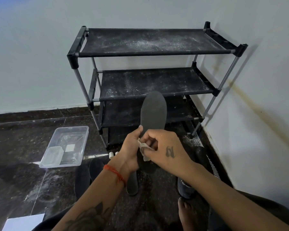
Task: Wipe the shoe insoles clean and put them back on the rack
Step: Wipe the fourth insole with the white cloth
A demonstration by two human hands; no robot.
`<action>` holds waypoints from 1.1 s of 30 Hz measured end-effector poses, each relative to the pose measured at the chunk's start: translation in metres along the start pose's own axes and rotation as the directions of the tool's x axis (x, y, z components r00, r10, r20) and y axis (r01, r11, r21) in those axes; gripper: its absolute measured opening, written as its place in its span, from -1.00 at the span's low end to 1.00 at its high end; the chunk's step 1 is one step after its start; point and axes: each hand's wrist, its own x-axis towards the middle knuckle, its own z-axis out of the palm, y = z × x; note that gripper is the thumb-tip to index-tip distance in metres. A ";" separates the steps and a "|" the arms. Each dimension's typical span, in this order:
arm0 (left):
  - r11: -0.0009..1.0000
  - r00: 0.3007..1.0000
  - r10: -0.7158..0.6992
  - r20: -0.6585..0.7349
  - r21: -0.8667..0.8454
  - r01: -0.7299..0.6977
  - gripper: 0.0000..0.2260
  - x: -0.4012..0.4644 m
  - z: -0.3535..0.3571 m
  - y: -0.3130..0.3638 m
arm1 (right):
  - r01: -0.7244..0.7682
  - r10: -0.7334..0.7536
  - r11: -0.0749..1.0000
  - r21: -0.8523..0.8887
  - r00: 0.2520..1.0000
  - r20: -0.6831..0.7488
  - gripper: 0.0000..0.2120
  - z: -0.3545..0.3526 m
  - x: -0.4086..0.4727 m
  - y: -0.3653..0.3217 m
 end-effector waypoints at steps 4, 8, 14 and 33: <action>0.999 0.999 0.007 0.034 0.051 -0.009 -0.53 0.000 0.001 -0.002 | 0.018 -0.026 0.951 -0.308 0.999 -0.022 -0.92 -0.013 0.006 0.016; 1.000 0.996 -0.015 0.083 0.012 0.014 -0.50 0.001 0.001 -0.002 | -0.068 -0.001 0.936 -0.346 0.981 -0.196 -0.88 -0.031 0.011 0.026; 0.997 0.998 -0.008 0.068 -0.070 0.013 -0.59 0.001 0.000 0.000 | -0.101 0.079 0.985 0.143 0.985 0.151 -0.89 -0.013 -0.002 -0.003; 0.996 0.995 -0.030 0.098 -0.077 0.038 -0.59 0.000 0.000 -0.001 | -0.077 0.030 0.989 0.123 0.939 0.343 -0.90 -0.028 -0.002 -0.008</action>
